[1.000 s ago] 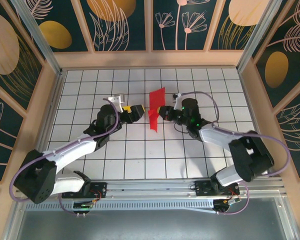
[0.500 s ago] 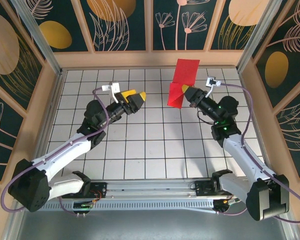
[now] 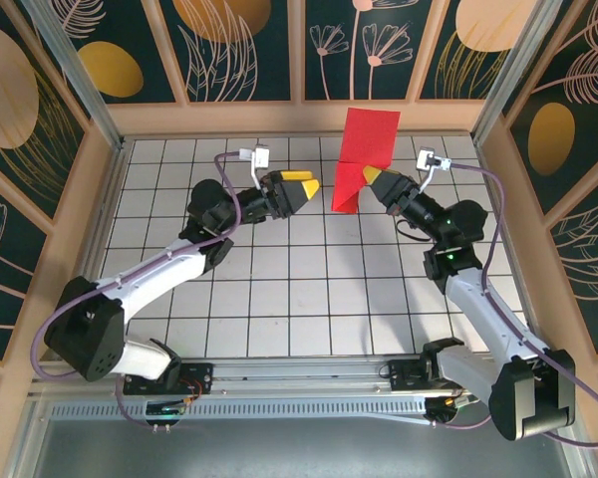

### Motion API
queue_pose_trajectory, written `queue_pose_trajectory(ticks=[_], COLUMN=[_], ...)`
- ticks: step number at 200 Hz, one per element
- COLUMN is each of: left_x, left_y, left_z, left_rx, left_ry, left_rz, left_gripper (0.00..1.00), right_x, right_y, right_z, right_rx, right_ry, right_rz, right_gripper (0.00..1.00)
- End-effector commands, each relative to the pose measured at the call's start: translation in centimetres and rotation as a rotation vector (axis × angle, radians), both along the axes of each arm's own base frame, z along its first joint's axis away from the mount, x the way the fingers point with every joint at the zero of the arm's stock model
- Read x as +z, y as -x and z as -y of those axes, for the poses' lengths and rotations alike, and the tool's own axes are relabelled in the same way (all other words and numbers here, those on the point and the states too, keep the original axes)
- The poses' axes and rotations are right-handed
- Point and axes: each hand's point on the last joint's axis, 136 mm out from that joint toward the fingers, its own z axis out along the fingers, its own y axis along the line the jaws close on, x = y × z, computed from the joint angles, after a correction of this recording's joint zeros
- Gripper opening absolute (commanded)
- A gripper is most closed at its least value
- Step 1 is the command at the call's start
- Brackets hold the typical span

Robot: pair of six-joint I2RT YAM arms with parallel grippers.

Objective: Fold a paper plane with a square sheet of paper (fold left side to right side)
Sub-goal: Turn over the paper at the center of the table.

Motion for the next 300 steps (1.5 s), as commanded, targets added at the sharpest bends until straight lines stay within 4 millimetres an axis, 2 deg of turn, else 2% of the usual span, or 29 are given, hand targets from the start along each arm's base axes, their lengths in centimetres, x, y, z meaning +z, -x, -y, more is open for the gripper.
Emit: queue_pose_trajectory(ticks=[1, 9, 13, 39, 83, 115, 152, 186, 211, 252, 300], left_x=[1.6, 1.1, 2.2, 1.8, 1.7, 1.1, 0.7, 0.7, 0.5, -0.8, -4.5], left_y=[1.5, 1.5, 1.5, 1.6, 1.2, 0.6, 0.0, -0.1, -0.2, -0.6, -2.1], left_z=[1.2, 1.6, 1.8, 3.0, 3.3, 3.3, 3.0, 2.7, 2.5, 2.2, 0.6], left_rx=[-0.079, -0.089, -0.094, -0.127, -0.124, -0.095, -0.058, -0.035, -0.015, 0.04, 0.197], left_ry=[0.037, 0.03, 0.043, 0.038, 0.043, 0.033, 0.036, 0.037, 0.021, -0.074, -0.365], left_rz=[0.058, 0.046, 0.066, 0.053, 0.036, 0.012, -0.015, -0.019, -0.021, -0.023, -0.026], left_gripper=[0.93, 0.92, 0.92, 0.89, 0.8, 0.64, 0.4, 0.18, 0.09, 0.02, 0.0], right_x=[0.5, 0.5, 0.6, 0.5, 0.1, -0.1, -0.4, -0.8, -1.3, -2.7, -5.3], right_y=[1.1, 1.1, 1.1, 1.3, 1.2, 1.3, 1.2, 1.1, 0.8, -0.2, -1.4], right_z=[-0.6, -0.8, -0.9, -1.4, -1.8, -1.8, -1.8, -1.7, -1.4, -0.2, 4.6], right_rx=[0.05, 0.056, 0.058, 0.078, 0.087, 0.091, 0.081, 0.059, 0.024, -0.124, -0.448], right_ry=[-0.015, -0.015, -0.015, -0.018, -0.019, -0.017, -0.005, 0.012, 0.043, 0.183, 0.382], right_rz=[0.036, 0.035, 0.038, 0.039, 0.027, 0.021, 0.013, 0.004, -0.01, -0.058, -0.157], right_gripper=[0.0, 0.0, 0.0, 0.0, 0.0, 0.0, 0.08, 0.16, 0.26, 0.46, 0.65])
